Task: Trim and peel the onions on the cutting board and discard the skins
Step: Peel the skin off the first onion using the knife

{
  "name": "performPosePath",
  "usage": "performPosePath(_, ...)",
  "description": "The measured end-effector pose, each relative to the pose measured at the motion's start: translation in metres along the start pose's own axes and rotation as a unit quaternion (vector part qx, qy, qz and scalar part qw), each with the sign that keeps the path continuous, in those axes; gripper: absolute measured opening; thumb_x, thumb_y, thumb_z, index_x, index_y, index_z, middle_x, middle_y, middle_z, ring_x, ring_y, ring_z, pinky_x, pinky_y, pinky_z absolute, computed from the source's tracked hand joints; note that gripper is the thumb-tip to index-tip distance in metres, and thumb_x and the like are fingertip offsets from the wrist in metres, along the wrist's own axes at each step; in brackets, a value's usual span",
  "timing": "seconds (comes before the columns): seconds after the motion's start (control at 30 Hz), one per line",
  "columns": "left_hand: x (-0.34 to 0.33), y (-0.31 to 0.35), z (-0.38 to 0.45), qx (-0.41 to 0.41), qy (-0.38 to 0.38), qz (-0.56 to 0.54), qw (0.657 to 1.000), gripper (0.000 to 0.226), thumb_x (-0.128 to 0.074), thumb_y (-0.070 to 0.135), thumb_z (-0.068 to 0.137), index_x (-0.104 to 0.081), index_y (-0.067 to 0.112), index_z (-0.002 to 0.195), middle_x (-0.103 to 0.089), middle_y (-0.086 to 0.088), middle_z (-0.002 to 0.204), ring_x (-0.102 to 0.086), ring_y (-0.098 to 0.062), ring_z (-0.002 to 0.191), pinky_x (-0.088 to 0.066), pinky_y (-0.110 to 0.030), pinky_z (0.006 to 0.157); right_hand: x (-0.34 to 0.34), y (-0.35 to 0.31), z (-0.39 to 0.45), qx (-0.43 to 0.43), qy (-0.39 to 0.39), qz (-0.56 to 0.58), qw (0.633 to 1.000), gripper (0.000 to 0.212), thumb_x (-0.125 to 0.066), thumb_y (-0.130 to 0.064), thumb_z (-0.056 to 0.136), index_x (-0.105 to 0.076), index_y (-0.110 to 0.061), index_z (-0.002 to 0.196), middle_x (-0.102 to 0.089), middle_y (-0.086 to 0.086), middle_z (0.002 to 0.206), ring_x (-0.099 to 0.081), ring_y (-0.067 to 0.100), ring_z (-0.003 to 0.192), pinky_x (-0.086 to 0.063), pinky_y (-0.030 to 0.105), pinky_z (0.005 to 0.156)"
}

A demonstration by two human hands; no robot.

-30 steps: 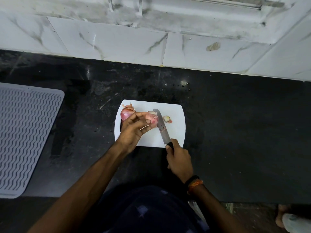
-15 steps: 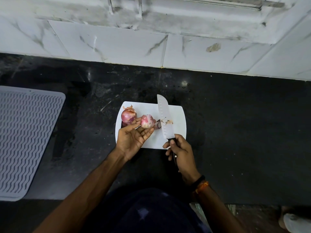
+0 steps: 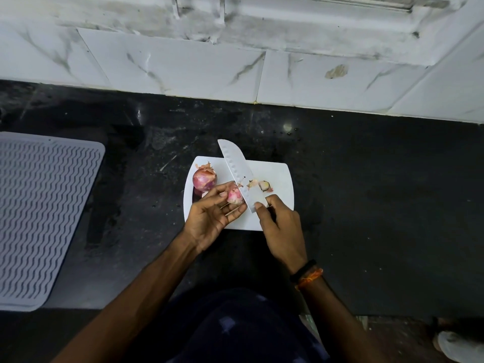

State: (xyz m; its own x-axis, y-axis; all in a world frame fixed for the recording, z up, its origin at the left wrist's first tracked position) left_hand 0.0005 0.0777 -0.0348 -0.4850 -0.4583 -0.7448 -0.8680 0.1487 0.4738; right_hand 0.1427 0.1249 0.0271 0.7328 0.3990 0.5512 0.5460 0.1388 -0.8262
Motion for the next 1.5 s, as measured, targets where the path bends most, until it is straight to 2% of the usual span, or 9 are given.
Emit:
performPosePath(0.1, -0.001, 0.003, -0.002, -0.012, -0.018, 0.01, 1.0, 0.029, -0.052, 0.002, 0.089, -0.062, 0.002, 0.116, -0.061, -0.024, 0.131, -0.063, -0.036, 0.116, -0.052, -0.05, 0.098, 0.0, -0.005, 0.0, 0.015, 0.019, -0.051, 0.998, 0.019, -0.051, -0.035, 0.1, -0.056, -0.02, 0.091, -0.048, -0.016, 0.063, -0.051, 0.0, 0.054, -0.037, 0.012, 0.048)
performPosePath(0.43, 0.002, 0.006, -0.005, -0.02, -0.011, 0.019, 1.0, 0.036, -0.059, 0.002, 0.083, -0.061, -0.001, 0.119, -0.058, -0.025, 0.135, -0.06, -0.038, 0.12, -0.055, -0.047, 0.093, -0.001, -0.009, 0.002, 0.03, 0.03, -0.081, 0.996, 0.018, -0.052, -0.034, 0.099, -0.048, -0.024, 0.084, -0.045, -0.017, 0.062, -0.045, 0.002, 0.05, -0.037, 0.01, 0.048)
performPosePath(0.63, 0.004, 0.004, -0.008, -0.022, -0.013, 0.019, 0.999, 0.032, -0.06, 0.001, 0.084, -0.062, -0.001, 0.116, -0.057, -0.025, 0.136, -0.058, -0.041, 0.123, -0.055, -0.046, 0.092, 0.001, -0.004, 0.006, 0.028, 0.02, -0.093, 0.995, 0.024, -0.051, -0.038, 0.099, -0.057, -0.016, 0.09, -0.049, -0.014, 0.071, -0.045, 0.0, 0.054, -0.037, 0.01, 0.049)
performPosePath(0.8, 0.003, 0.005, -0.007, -0.019, -0.002, 0.03, 0.999, 0.032, -0.059, -0.001, 0.087, -0.059, -0.004, 0.119, -0.056, -0.028, 0.135, -0.058, -0.041, 0.123, -0.056, -0.046, 0.092, 0.0, -0.002, 0.01, 0.021, 0.02, -0.1, 0.995, 0.028, -0.05, -0.04, 0.098, -0.061, -0.015, 0.094, -0.05, -0.016, 0.061, -0.049, 0.003, 0.051, -0.029, 0.012, 0.047)
performPosePath(1.07, 0.005, 0.012, -0.009, -0.027, 0.035, 0.056, 0.997, 0.03, -0.061, -0.006, 0.083, -0.059, -0.008, 0.113, -0.06, -0.027, 0.127, -0.065, -0.038, 0.11, -0.059, -0.044, 0.084, 0.003, -0.011, 0.016, 0.009, 0.071, -0.204, 0.976, 0.049, -0.044, -0.072, 0.087, -0.045, -0.024, 0.076, -0.045, -0.008, 0.051, -0.045, 0.007, 0.046, -0.026, 0.022, 0.045)
performPosePath(1.3, 0.004, 0.019, -0.006, -0.034, 0.059, 0.06, 0.996, 0.027, -0.066, -0.005, 0.08, -0.065, -0.007, 0.107, -0.068, -0.023, 0.112, -0.068, -0.038, 0.104, -0.058, -0.047, 0.085, 0.004, -0.013, 0.03, 0.033, 0.078, -0.164, 0.983, 0.063, -0.046, -0.076, 0.084, -0.069, -0.017, 0.091, -0.07, -0.003, 0.073, -0.061, 0.014, 0.06, -0.053, 0.033, 0.056)
performPosePath(1.37, 0.003, 0.017, -0.006, -0.033, 0.06, 0.06, 0.996, 0.021, -0.065, -0.005, 0.082, -0.067, -0.005, 0.104, -0.069, -0.022, 0.108, -0.068, -0.037, 0.105, -0.057, -0.047, 0.087, 0.003, -0.013, 0.032, 0.038, 0.063, -0.147, 0.986, 0.064, -0.047, -0.075, 0.084, -0.07, -0.015, 0.091, -0.068, -0.007, 0.072, -0.059, 0.011, 0.06, -0.049, 0.03, 0.053)
performPosePath(1.43, 0.002, 0.017, -0.005, -0.036, 0.072, 0.053, 0.995, 0.021, -0.064, -0.004, 0.083, -0.067, -0.004, 0.104, -0.068, -0.022, 0.106, -0.068, -0.033, 0.103, -0.058, -0.041, 0.083, 0.001, -0.015, 0.029, 0.039, 0.043, -0.126, 0.99, 0.055, -0.052, -0.069, 0.084, -0.065, -0.017, 0.08, -0.053, -0.016, 0.058, -0.05, 0.005, 0.052, -0.033, 0.015, 0.049)
performPosePath(1.5, 0.008, 0.019, -0.003, -0.046, 0.095, 0.037, 0.994, 0.021, -0.062, -0.005, 0.084, -0.065, -0.001, 0.104, -0.067, -0.021, 0.105, -0.069, -0.03, 0.098, -0.059, -0.035, 0.076, -0.002, -0.016, 0.023, 0.043, 0.029, -0.129, 0.99, 0.052, -0.052, -0.069, 0.083, -0.062, -0.019, 0.075, -0.039, -0.019, 0.05, -0.044, 0.005, 0.046, -0.024, 0.014, 0.048)
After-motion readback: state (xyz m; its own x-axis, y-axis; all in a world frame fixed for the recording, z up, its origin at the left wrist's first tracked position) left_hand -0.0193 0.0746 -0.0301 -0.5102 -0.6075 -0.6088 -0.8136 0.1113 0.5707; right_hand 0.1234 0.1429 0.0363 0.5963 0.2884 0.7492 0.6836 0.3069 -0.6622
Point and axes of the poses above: each hand's wrist, its own z-axis towards the middle knuckle, its own x-axis out of the back of the hand, y = z × x, the point moved 8 cm from there along z, towards the middle knuckle
